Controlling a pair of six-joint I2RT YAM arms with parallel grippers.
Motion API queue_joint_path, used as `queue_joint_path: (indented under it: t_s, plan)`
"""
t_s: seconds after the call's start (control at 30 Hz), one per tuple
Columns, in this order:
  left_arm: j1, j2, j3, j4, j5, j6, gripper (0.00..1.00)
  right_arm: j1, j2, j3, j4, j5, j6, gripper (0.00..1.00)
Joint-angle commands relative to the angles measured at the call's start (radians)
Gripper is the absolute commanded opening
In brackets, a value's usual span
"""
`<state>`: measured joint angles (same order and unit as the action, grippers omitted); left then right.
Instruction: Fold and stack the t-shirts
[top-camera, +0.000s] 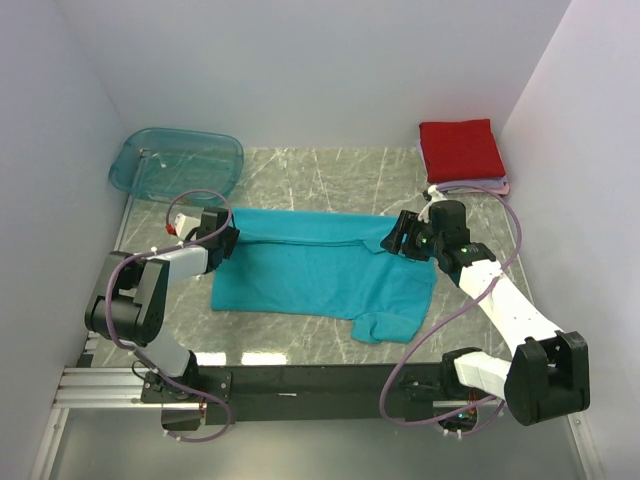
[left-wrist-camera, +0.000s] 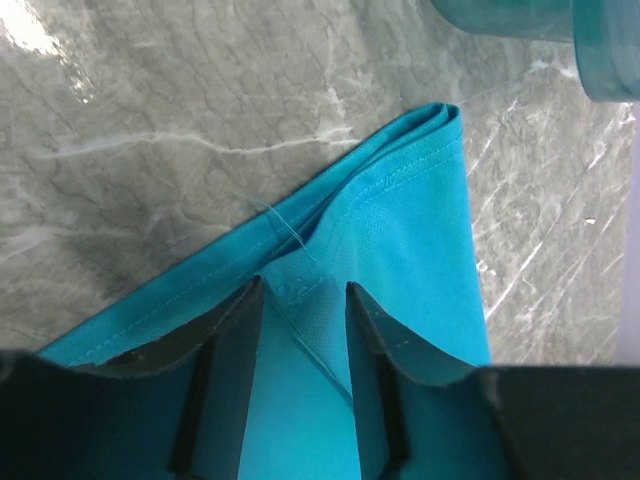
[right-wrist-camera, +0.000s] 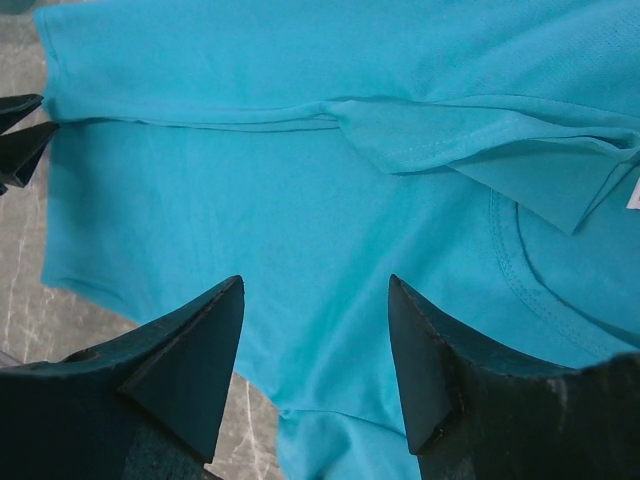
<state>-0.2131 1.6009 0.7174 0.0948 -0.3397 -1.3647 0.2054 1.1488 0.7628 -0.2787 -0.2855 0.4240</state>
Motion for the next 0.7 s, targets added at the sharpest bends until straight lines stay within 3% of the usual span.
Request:
queue_joint_path:
  t_s: [0.0,0.1,0.33,0.67]
  plan:
    - [0.003,0.011,0.016,0.033,-0.039,0.035,0.43,0.005,-0.018,0.001,0.004,-0.003,-0.016,0.66]
    - [0.003,0.007,0.024,0.023,-0.054,0.059,0.34,0.005,-0.021,0.001,-0.002,0.003,-0.021,0.65]
    - [0.001,-0.024,0.020,0.023,-0.091,0.160,0.02,0.005,-0.024,-0.003,-0.007,0.022,-0.022,0.64]
    - [-0.048,-0.027,0.100,-0.044,-0.177,0.344,0.03,0.005,0.002,0.007,-0.037,0.081,-0.033,0.63]
